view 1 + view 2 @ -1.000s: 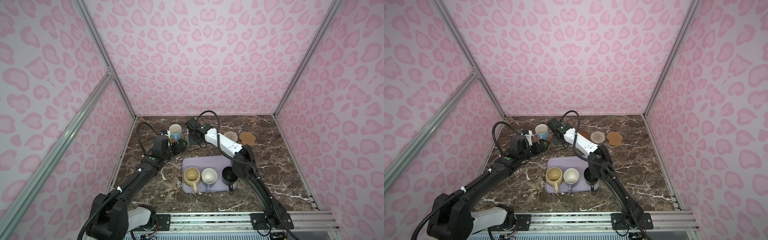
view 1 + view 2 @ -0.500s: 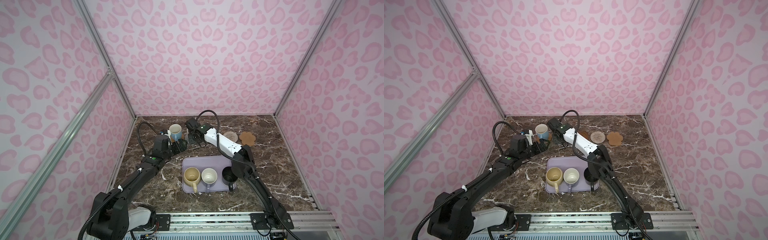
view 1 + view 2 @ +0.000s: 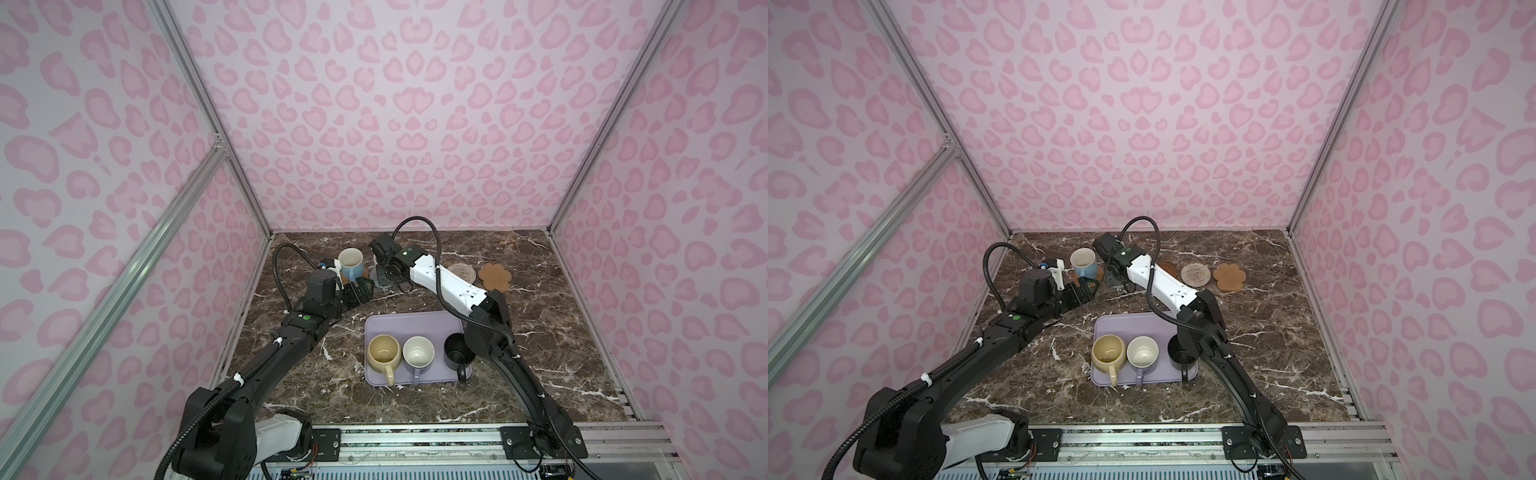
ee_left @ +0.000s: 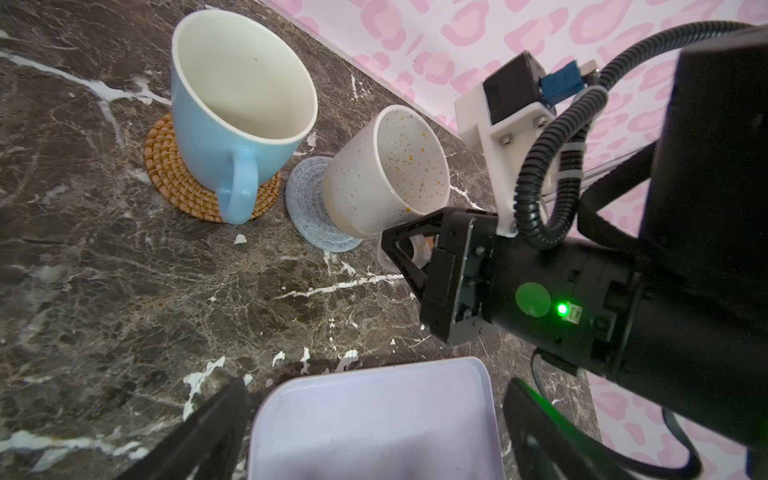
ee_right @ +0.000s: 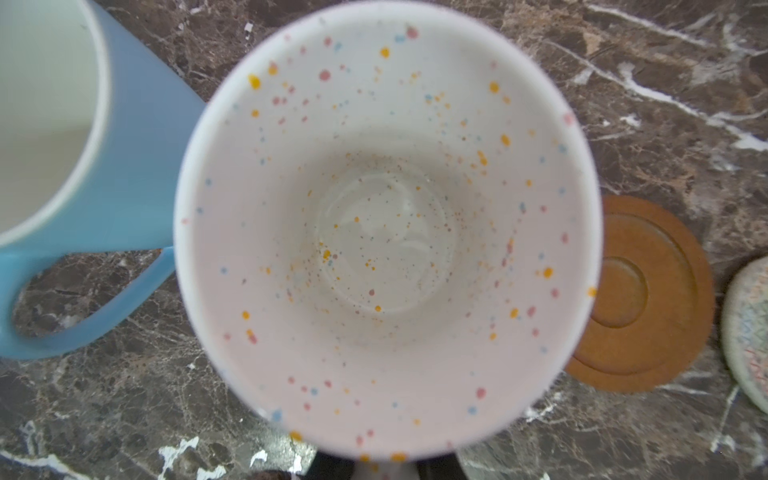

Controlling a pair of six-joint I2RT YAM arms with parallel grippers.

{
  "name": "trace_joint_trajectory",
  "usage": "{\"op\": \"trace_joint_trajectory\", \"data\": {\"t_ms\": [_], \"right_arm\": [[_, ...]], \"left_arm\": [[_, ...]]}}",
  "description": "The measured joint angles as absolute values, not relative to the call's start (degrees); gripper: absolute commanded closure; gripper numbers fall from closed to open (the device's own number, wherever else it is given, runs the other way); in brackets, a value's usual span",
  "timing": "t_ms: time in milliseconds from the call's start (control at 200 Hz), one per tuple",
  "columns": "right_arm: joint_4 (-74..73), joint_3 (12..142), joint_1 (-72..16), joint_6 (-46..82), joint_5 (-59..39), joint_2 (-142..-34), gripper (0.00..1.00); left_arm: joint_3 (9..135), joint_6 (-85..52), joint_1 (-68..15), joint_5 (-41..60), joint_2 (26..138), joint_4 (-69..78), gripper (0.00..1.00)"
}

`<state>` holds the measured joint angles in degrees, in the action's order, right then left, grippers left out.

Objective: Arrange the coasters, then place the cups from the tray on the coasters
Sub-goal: 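Open the right gripper and raise it off the speckled mug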

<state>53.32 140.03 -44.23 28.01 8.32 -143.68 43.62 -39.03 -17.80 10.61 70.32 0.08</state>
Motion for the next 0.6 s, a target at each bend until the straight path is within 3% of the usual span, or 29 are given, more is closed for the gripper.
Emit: {"op": "trace_joint_trajectory", "data": {"t_ms": [550, 600], "right_arm": [[52.73, 143.57, -43.7, 27.86, 6.9, -147.85, 1.0], [52.86, 143.57, -43.7, 27.86, 6.96, -147.85, 0.89]], "left_arm": [[43.55, -39.03, -17.8, 10.22, 70.22, 0.1, 0.03], [43.55, -39.03, -17.8, 10.22, 70.22, 0.1, 0.03]]}}
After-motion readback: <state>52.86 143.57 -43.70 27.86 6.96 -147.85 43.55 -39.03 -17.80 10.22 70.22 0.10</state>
